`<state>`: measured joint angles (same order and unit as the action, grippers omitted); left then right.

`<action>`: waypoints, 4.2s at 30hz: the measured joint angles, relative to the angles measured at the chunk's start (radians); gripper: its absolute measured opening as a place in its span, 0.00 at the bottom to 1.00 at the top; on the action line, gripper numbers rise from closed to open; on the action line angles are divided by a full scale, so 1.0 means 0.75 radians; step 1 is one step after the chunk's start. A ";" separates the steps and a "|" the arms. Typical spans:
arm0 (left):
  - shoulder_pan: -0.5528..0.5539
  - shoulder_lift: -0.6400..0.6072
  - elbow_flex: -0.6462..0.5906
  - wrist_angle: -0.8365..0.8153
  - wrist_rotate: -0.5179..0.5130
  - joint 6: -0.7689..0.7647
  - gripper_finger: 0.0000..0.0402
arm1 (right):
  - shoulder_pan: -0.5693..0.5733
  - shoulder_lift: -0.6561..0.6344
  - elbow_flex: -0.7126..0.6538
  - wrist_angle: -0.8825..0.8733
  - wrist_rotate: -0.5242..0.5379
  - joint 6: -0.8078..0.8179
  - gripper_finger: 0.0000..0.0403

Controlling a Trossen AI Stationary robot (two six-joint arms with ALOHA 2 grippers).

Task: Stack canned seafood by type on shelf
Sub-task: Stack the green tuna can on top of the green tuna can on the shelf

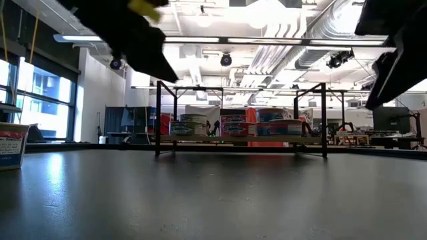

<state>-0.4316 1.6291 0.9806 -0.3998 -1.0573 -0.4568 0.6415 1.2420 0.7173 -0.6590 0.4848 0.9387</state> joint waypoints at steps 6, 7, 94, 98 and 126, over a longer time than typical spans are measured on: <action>-0.126 -0.111 0.000 -0.354 0.000 -0.319 0.56 | 0.000 0.011 0.042 0.018 0.141 0.013 0.76; -0.149 -0.147 0.000 -0.431 0.048 -0.392 0.56 | 0.000 0.010 0.022 0.088 0.185 -0.015 0.76; 0.119 -0.148 -0.499 -0.013 0.654 -0.722 0.00 | -0.906 1.244 0.799 1.054 -0.128 -1.073 0.15; 0.161 -0.150 -0.598 0.258 0.640 -0.627 0.00 | -0.898 1.244 0.795 1.095 -0.268 -1.121 0.10; 0.010 -0.303 -0.615 0.279 0.715 -0.499 0.00 | -0.681 1.018 0.239 1.523 -0.163 -0.982 0.01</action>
<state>-0.4240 1.4016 0.5190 -0.1908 -0.5212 -0.8310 0.1306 2.0051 0.8964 0.4832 0.3622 0.2019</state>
